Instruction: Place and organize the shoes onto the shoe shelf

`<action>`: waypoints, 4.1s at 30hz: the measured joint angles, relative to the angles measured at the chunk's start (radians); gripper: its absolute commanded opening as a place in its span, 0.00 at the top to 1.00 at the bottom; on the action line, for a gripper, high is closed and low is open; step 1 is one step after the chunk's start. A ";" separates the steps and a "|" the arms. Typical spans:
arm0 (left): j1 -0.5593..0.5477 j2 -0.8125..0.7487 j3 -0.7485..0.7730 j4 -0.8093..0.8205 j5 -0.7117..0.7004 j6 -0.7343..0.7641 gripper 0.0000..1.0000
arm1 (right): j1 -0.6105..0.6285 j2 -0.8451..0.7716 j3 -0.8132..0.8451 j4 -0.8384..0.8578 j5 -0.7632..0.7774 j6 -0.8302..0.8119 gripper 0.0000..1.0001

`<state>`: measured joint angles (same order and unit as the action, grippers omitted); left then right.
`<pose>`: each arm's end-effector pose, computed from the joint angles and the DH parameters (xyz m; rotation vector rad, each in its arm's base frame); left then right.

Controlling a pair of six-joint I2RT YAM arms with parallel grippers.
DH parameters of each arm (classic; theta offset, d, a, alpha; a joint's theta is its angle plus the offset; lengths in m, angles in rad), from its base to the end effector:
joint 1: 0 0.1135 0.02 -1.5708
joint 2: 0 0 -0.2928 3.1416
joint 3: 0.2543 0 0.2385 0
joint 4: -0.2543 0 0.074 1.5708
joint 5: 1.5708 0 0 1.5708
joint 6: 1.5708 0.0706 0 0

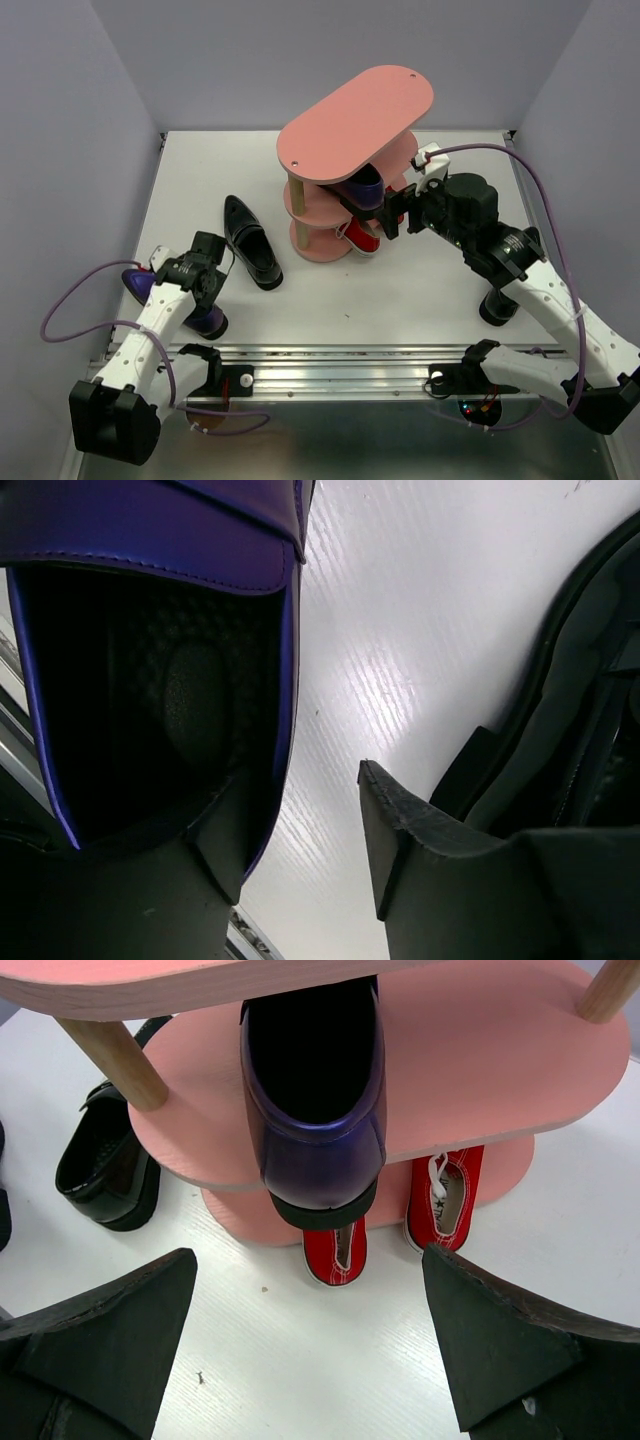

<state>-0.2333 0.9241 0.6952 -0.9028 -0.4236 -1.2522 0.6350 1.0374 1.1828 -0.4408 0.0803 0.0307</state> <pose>0.1437 -0.0043 0.2280 -1.3443 2.1567 0.0190 0.1877 0.1312 0.4164 -0.5066 1.8136 0.3842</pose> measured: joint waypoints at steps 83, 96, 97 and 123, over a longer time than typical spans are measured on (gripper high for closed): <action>0.006 -0.097 0.247 0.082 -0.032 0.093 1.00 | 0.000 0.001 -0.005 0.000 -0.003 0.005 0.00; -0.204 -0.027 0.442 -0.010 -0.036 0.098 1.00 | 0.000 0.011 -0.005 -0.001 -0.010 0.020 0.00; -0.244 -0.014 0.460 -0.016 -0.043 0.086 1.00 | 0.000 0.011 -0.005 -0.001 -0.010 0.022 0.00; -0.830 0.354 0.615 -0.052 -0.113 -0.209 1.00 | 0.000 0.033 0.034 -0.031 0.095 0.042 0.00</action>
<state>-1.0637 1.2785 1.3102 -0.9546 -0.5365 -1.4616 0.6350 1.0706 1.2167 -0.4717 0.1753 0.0731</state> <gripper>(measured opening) 0.099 0.998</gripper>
